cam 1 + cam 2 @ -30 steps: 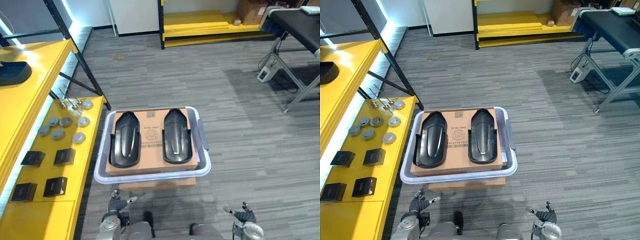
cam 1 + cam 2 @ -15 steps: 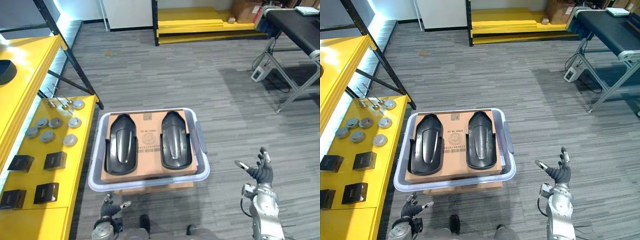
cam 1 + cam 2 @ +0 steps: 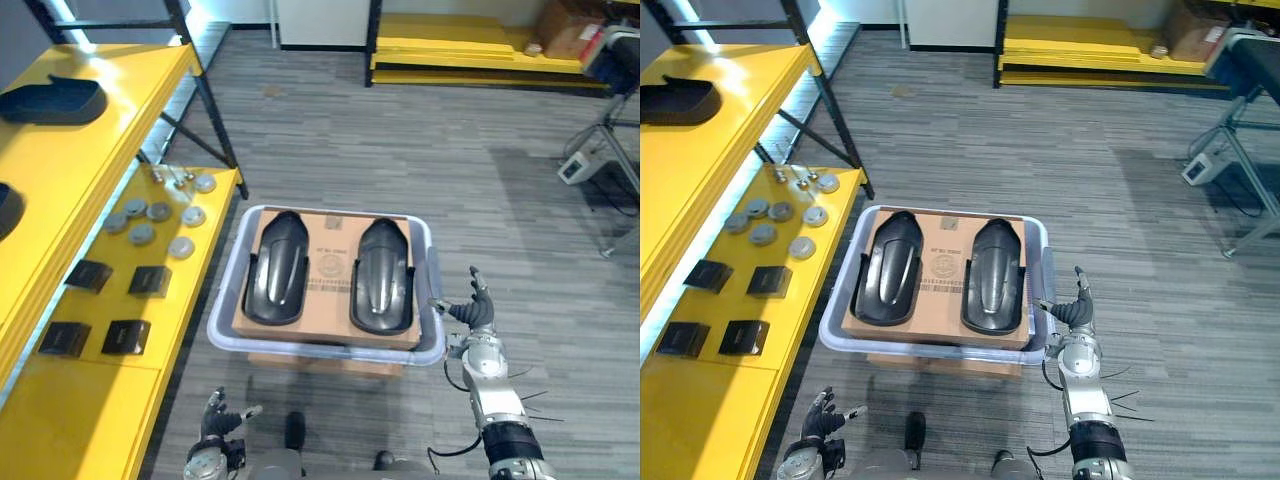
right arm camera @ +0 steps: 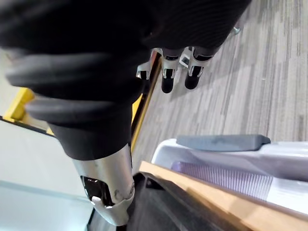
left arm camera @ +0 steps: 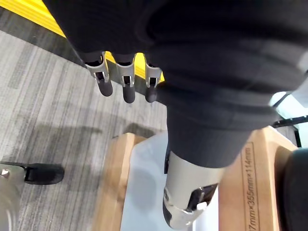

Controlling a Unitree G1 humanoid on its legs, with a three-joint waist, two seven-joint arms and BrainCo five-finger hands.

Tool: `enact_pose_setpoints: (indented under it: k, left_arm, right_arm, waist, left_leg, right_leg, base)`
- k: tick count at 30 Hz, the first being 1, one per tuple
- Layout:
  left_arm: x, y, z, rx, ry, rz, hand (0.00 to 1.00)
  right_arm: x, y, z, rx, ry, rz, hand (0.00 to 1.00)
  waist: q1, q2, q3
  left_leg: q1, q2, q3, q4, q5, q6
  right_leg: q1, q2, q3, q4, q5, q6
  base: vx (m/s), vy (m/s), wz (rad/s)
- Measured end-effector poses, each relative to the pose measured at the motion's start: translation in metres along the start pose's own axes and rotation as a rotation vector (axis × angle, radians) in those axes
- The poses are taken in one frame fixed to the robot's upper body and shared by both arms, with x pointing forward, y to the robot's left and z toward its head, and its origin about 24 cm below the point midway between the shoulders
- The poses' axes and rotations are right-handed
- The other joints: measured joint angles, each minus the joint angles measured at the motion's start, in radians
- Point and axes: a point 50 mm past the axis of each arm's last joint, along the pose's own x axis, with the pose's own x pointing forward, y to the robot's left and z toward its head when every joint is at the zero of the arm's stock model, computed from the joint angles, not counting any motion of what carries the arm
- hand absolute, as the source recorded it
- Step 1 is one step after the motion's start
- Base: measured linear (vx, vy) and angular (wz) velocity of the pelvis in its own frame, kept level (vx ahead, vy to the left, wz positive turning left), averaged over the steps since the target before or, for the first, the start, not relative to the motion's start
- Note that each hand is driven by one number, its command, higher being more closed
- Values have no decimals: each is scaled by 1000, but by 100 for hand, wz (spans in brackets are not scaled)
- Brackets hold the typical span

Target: Walk over and take plastic housings, then place them on the shelf

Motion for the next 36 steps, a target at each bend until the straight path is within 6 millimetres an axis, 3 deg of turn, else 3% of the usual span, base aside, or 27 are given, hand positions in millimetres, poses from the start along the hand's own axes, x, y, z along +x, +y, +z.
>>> enact_pose_setpoints:
  k: [5,10,11,17,27,32,36]
  left_arm:
    - [6,-11,19,-10,-63,-17,0]
    - [11,-17,37,-36,-129,-15,0]
    - [11,-18,37,-40,-130,-14,0]
    - [14,-29,51,-27,-169,-50,0]
    - [19,-41,71,-12,-222,-75,0]
    - [15,-44,79,-20,-260,-91,0]
    - [2,-44,106,-72,-400,-108,0]
  right_arm:
    - [35,-13,29,13,21,-73,0]
    - [54,-28,54,61,21,-161,0]
    - [57,-29,59,66,24,-170,100]
    - [71,-50,76,89,42,-233,100]
    - [75,-67,85,96,13,-271,100]
    - [51,-62,72,73,-95,-264,100]
    - [26,-68,58,59,-152,-303,100]
  waist:
    - [42,24,79]
    - [49,34,139]
    - [50,35,142]
    - [48,58,196]
    - [40,56,205]
    - [17,48,204]
    - [-10,38,194]
  left_leg:
    - [-72,-3,-42,0,38,7]
    - [-103,-20,-80,5,54,8]
    - [-116,-24,-84,6,56,9]
    - [-129,-33,-101,6,69,0]
    - [-140,-25,-104,5,68,0]
    - [-117,-26,-98,5,68,-1]
    - [-100,-26,-88,5,68,-1]
  right_leg:
    - [-42,0,-39,-19,30,6]
    - [-46,-8,-86,-28,35,10]
    - [-56,-10,-89,-28,35,10]
    - [-60,-17,-110,-26,35,11]
    - [-74,-11,-109,-20,34,11]
    - [-51,-21,-109,-19,33,13]
    - [-41,-23,-98,-15,33,14]
  base:
    - [-90,23,21]
    - [-15,18,31]
    - [22,17,16]
    - [-6,10,9]
    - [-8,1,-1]
    - [-1,3,1]
    - [-32,13,-6]
